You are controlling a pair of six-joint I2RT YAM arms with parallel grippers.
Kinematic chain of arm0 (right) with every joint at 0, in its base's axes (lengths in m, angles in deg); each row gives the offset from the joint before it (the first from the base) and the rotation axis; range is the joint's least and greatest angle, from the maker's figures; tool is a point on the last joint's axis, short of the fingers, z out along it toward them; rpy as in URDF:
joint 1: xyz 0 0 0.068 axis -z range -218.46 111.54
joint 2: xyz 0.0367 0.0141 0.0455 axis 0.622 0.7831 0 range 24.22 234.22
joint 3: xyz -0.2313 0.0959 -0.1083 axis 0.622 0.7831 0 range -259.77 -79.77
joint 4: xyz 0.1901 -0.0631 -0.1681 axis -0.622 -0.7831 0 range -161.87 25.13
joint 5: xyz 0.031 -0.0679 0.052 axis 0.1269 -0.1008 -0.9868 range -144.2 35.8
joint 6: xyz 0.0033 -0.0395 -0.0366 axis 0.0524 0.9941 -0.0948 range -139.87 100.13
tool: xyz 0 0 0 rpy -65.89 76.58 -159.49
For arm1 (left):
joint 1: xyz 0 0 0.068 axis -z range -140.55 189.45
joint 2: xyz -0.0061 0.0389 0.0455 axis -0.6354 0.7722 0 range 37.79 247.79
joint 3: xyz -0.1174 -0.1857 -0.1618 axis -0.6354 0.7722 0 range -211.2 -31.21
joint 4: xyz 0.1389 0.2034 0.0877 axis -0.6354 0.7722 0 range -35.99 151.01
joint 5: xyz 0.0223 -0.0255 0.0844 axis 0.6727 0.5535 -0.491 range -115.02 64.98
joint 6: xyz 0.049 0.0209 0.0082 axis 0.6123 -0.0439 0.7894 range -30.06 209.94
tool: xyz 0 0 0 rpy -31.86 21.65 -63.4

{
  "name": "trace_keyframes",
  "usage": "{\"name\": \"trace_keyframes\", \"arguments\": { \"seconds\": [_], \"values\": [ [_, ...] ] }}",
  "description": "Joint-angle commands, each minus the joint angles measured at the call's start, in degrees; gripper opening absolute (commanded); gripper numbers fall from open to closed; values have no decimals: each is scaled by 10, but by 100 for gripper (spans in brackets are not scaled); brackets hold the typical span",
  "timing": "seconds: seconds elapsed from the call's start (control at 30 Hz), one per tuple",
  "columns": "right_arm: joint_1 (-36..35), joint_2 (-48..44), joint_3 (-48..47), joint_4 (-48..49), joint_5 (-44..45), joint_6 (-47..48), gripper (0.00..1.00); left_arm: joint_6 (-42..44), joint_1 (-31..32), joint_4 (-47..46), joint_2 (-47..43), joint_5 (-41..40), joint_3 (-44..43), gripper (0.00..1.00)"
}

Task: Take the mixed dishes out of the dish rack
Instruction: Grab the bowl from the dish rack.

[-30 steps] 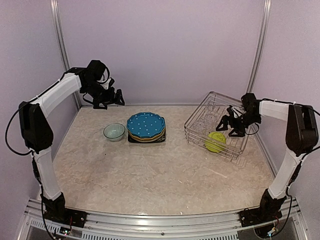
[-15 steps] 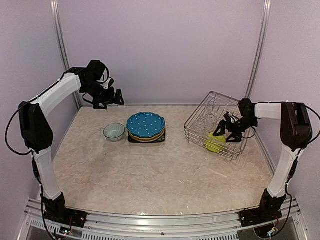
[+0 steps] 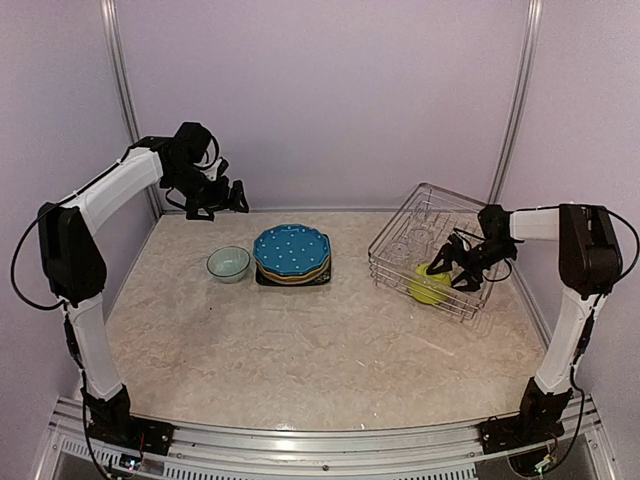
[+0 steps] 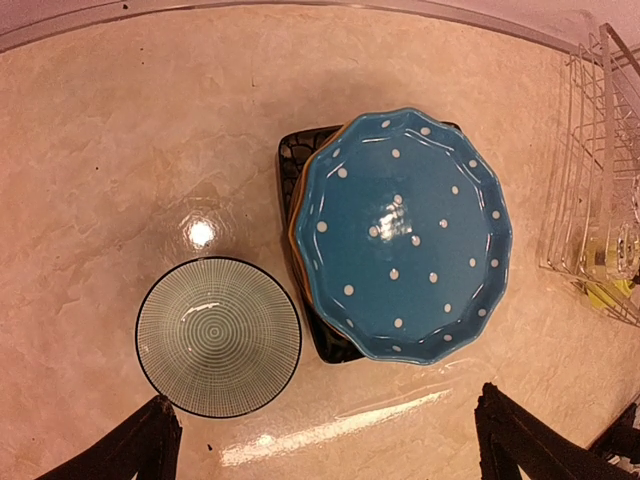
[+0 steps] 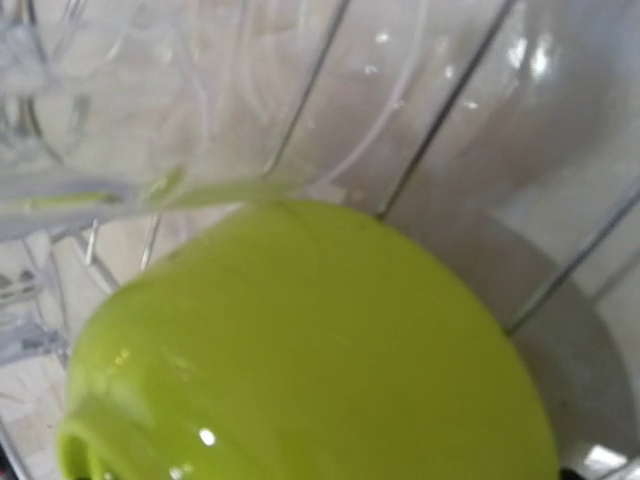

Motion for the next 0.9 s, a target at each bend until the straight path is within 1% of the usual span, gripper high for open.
{"name": "trace_keyframes", "arguments": {
  "seconds": [0.0,0.1,0.27,0.4,0.57,0.73,0.83,0.87],
  "values": [
    [5,-1,0,6,-52,-9,91,4,-2,-8,-6,1,7,99],
    [6,-8,-3,9,-65,-15,84,3,-2,-9,-5,1,6,99],
    [5,-16,-3,11,-70,-22,79,-1,-2,-11,-4,2,4,99],
    [5,-18,0,14,-69,-26,70,-2,-1,-11,-1,3,3,99],
    [5,-23,-6,14,-64,-31,62,-3,-1,-11,0,1,5,99],
    [5,-28,-9,11,-60,-32,56,-2,0,-11,1,2,4,99],
    [5,-34,-8,9,-60,-33,54,-2,0,-11,1,2,3,99],
    [18,-37,-8,10,-60,-33,54,-2,0,-11,1,2,3,99]
  ]
}}
